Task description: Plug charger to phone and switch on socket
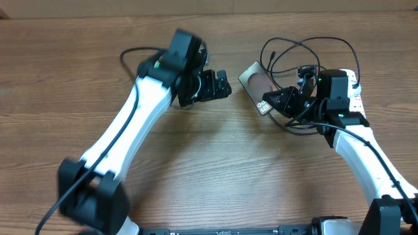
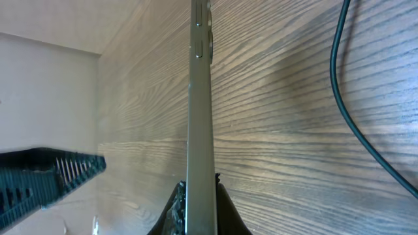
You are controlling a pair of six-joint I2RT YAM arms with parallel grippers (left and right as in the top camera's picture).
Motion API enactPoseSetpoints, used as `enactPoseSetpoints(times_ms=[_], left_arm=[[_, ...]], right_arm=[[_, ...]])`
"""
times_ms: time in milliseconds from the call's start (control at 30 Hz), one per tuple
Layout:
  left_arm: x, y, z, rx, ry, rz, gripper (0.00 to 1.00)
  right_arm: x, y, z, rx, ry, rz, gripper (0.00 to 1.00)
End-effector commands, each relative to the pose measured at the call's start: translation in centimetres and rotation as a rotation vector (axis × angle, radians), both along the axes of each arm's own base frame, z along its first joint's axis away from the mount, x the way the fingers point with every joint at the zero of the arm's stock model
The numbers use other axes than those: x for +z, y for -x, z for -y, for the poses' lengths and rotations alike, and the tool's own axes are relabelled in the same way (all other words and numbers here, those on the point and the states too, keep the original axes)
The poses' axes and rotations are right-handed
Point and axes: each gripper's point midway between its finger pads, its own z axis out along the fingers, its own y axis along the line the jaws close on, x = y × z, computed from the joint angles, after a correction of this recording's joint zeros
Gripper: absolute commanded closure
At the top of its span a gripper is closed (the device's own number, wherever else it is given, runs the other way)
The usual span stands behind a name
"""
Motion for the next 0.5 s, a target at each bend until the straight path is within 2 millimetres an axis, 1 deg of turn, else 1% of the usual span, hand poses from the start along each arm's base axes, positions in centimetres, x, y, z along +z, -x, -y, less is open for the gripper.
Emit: enactPoseSetpoints(times_ms=[0, 100, 200, 233, 333, 400, 467], left_arm=[[1.9, 2.3, -2.0, 0.033, 0.051, 0.105, 0.03], [2.3, 3.8, -3.1, 0.050, 0.095, 0.170, 0.02], [1.9, 5.1, -3.8, 0.056, 0.124, 0.203, 0.00], [1.4, 5.4, -4.0, 0.072, 0.137, 0.207, 0.00], [0.6, 5.2, -3.4, 0.088, 0.207, 0.230, 0.00], [0.3, 4.6, -2.7, 0.106, 0.265, 0.244, 0.00], [0.4, 3.5, -2.3, 0.154, 0.319, 0.253, 0.00]], right_arm=[[3.6, 0.1, -1.1, 0.075, -0.076, 0.093, 0.96], [3.8, 0.0, -1.2, 0.090, -0.064, 0.121, 0.96], [3.8, 0.0, -1.2, 0.094, -0.061, 0.127, 0.96], [3.8, 0.0, -1.2, 0.094, -0.061, 0.129, 0.96], [4.4, -0.1, -1.5, 0.114, -0.078, 0.153, 0.96], [5.1, -0.2, -1.9, 0.136, -0.102, 0.183, 0.96], [5.7, -0.5, -1.9, 0.122, -0.116, 0.196, 0.96]])
